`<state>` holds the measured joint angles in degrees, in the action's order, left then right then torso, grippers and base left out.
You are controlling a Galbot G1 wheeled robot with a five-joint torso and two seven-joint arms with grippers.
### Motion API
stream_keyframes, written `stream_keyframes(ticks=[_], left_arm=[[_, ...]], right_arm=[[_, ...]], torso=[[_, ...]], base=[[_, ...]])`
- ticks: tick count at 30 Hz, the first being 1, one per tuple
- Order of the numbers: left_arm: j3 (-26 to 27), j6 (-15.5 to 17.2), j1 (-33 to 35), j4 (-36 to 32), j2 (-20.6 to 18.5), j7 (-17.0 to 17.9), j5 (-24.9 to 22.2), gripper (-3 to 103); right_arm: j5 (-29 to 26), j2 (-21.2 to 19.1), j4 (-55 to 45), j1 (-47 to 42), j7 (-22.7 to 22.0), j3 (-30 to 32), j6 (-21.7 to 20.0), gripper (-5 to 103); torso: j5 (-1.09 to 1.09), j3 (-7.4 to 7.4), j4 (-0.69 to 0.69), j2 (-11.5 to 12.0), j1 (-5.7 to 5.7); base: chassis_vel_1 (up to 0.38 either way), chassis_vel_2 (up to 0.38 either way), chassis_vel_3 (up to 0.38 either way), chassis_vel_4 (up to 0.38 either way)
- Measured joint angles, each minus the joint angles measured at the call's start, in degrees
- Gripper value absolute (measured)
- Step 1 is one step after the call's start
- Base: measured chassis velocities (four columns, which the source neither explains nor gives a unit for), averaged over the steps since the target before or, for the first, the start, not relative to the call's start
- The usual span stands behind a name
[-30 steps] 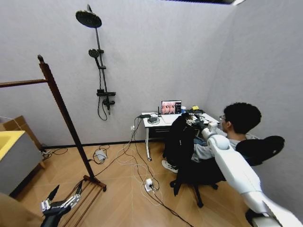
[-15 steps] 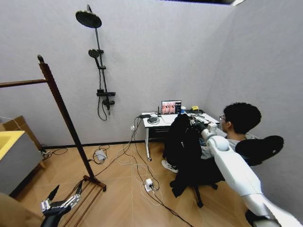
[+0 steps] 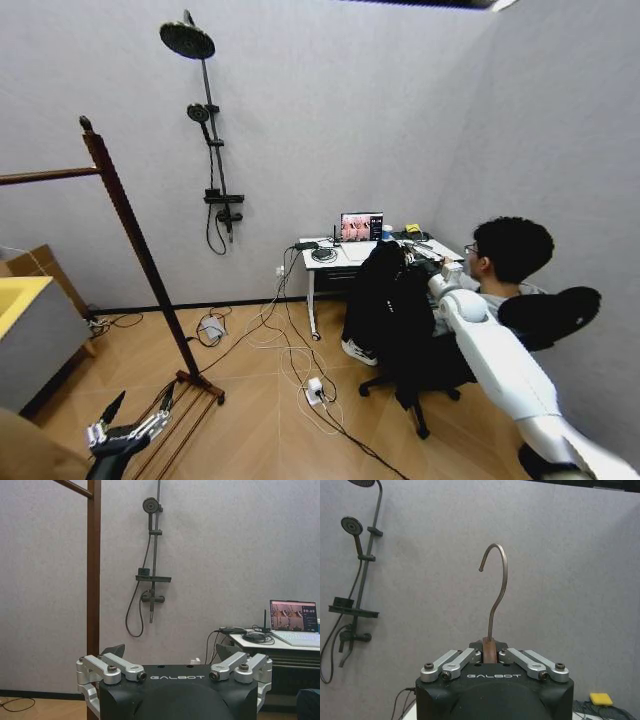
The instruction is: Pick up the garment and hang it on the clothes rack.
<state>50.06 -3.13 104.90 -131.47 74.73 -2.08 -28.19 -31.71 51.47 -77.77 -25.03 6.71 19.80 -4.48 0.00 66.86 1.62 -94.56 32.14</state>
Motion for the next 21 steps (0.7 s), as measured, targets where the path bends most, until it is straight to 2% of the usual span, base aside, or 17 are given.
stream_keyframes(ticks=[3, 4, 6, 9, 15, 16, 18, 21], left_arm=[[0.0, 0.0, 0.0, 0.0, 0.0, 0.0, 0.0, 100], [0.0, 0.0, 0.0, 0.0, 0.0, 0.0, 0.0, 100], [0.0, 0.0, 0.0, 0.0, 0.0, 0.0, 0.0, 100], [0.0, 0.0, 0.0, 0.0, 0.0, 0.0, 0.0, 100], [0.0, 0.0, 0.0, 0.0, 0.0, 0.0, 0.0, 100], [0.0, 0.0, 0.0, 0.0, 0.0, 0.0, 0.0, 100], [0.0, 0.0, 0.0, 0.0, 0.0, 0.0, 0.0, 100], [0.0, 0.0, 0.0, 0.0, 0.0, 0.0, 0.0, 100]], right_arm=[[-4.9, -1.6, -8.3, -2.9, -3.2, -1.1, -1.8, 10], [-4.9, -1.6, -8.3, -2.9, -3.2, -1.1, -1.8, 10], [-9.7, -2.4, -16.0, -5.1, -5.8, -1.9, -3.1, 10], [-11.5, -2.6, -19.3, -6.0, -6.7, -2.1, -3.9, 10], [-19.7, -3.8, -29.7, -8.8, -9.8, -2.6, -9.5, 10], [-19.7, -3.8, -29.7, -8.8, -9.8, -2.6, -9.5, 10], [-22.1, -4.3, -32.1, -10.2, -11.5, -2.1, -13.0, 10], [-21.4, -4.4, -32.5, -11.7, -12.4, -1.9, -13.9, 10]], torso=[[0.00, 0.00, 0.01, 0.0, 0.00], [0.00, 0.00, 0.01, 0.0, 0.00], [-0.01, 0.00, 0.00, 0.0, 0.00], [-0.02, 0.00, -0.01, 0.0, 0.00], [-0.02, -0.01, -0.01, 0.0, 0.00], [-0.02, -0.01, -0.01, 0.0, 0.00], [-0.02, -0.01, -0.01, 0.0, 0.00], [0.00, -0.01, 0.01, 0.0, -0.01]], base=[[0.000, 0.000, 0.000, 0.000], [0.000, 0.000, 0.000, 0.000], [0.000, 0.000, 0.000, 0.000], [0.000, 0.000, 0.000, 0.000], [0.000, 0.000, 0.000, 0.000], [0.000, 0.000, 0.000, 0.000], [0.000, 0.000, 0.000, 0.000], [0.000, 0.000, 0.000, 0.000]])
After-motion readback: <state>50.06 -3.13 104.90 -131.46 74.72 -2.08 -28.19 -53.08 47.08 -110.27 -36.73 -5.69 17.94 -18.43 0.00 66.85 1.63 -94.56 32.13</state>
